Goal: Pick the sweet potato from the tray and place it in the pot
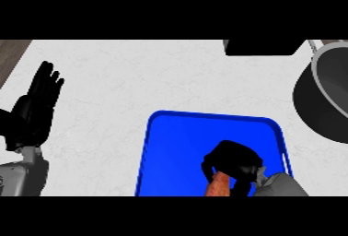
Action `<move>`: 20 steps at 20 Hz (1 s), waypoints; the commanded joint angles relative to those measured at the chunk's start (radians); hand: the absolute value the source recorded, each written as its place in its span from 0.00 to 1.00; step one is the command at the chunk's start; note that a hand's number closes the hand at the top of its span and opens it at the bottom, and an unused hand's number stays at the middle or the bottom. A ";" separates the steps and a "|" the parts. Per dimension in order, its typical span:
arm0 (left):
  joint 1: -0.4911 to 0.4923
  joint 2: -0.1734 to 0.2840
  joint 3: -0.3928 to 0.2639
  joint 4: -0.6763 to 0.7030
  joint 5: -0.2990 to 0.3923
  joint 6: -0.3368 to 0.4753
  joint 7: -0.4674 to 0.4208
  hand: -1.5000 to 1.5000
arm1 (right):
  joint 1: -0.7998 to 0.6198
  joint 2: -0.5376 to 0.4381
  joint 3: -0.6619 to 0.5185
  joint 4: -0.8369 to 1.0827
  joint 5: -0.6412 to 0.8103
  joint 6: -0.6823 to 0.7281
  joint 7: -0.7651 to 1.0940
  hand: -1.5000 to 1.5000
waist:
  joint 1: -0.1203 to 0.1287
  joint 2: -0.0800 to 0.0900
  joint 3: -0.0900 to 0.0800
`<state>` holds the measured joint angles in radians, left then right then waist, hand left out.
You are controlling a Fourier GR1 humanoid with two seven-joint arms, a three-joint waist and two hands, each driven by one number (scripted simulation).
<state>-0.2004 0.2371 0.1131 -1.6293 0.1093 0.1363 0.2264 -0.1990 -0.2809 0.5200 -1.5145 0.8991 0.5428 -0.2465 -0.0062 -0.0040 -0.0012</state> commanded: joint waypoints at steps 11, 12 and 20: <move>0.034 -0.026 -0.007 -0.004 -0.037 0.017 -0.037 0.50 | 0.544 0.005 0.040 -0.648 0.124 -0.104 0.451 1.00 | -0.013 0.000 0.001; 0.011 -0.025 -0.002 0.007 -0.021 0.012 -0.015 0.50 | 0.526 0.040 0.002 -0.630 0.084 -0.132 0.436 1.00 | -0.009 0.001 0.001; -0.002 0.000 0.015 -0.008 -0.011 -0.001 0.007 0.50 | 0.526 0.179 -0.167 -0.927 0.024 -0.301 0.512 1.00 | -0.018 0.002 0.001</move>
<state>-0.1718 0.2263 0.1181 -1.6582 0.0898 0.1454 0.2326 0.3356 -0.1618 0.4300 -2.3148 0.9623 0.3007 0.2290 -0.0245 -0.0057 -0.0001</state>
